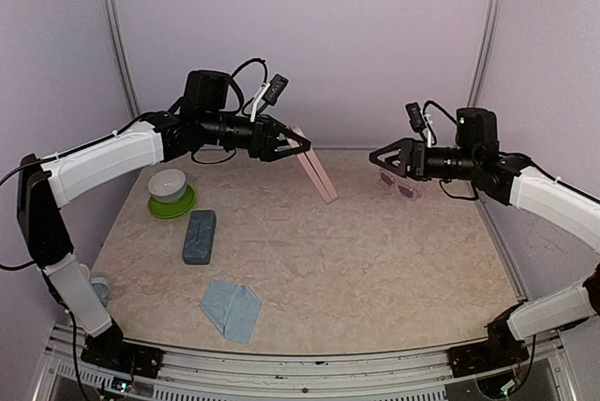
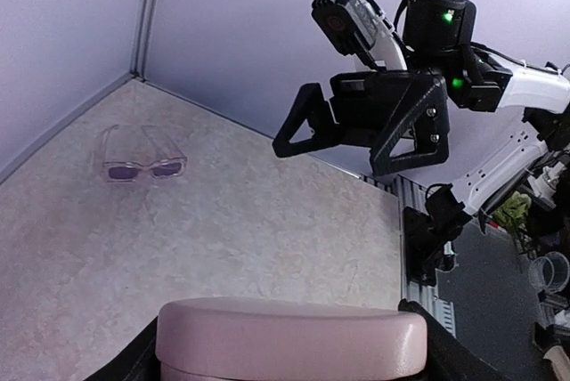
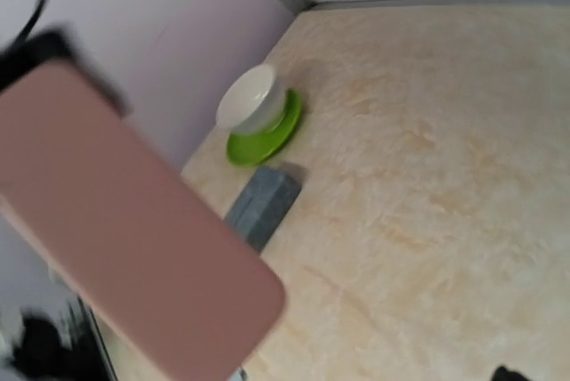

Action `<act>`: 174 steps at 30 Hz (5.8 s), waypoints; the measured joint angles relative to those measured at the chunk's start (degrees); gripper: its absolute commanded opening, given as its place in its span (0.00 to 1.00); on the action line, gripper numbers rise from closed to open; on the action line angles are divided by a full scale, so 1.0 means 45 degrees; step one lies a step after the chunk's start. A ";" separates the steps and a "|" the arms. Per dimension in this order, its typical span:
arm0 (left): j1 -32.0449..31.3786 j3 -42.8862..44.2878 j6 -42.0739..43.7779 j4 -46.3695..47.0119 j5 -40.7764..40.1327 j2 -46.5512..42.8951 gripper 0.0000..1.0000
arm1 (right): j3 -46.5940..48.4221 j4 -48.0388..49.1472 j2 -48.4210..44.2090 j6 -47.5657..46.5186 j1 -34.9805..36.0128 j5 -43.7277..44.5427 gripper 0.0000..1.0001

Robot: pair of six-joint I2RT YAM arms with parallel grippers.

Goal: Organize the sunglasses
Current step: Pass from the left arm to the right, then pass from the right arm to the left

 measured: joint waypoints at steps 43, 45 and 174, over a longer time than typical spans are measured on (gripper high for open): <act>-0.1671 0.1035 -0.3308 0.0039 0.2900 0.2006 0.48 | 0.0049 0.0913 0.1802 -0.2982 0.2074 -0.5751 0.96; -0.1710 0.1035 -0.3322 0.0039 0.2880 0.2035 0.48 | 0.0049 0.0913 0.1807 -0.2992 0.2089 -0.5751 0.92; -0.2705 -0.2375 -0.4483 0.6115 -0.0117 0.0253 0.55 | -0.1297 0.4371 0.0015 -0.1360 0.2506 -0.2331 0.91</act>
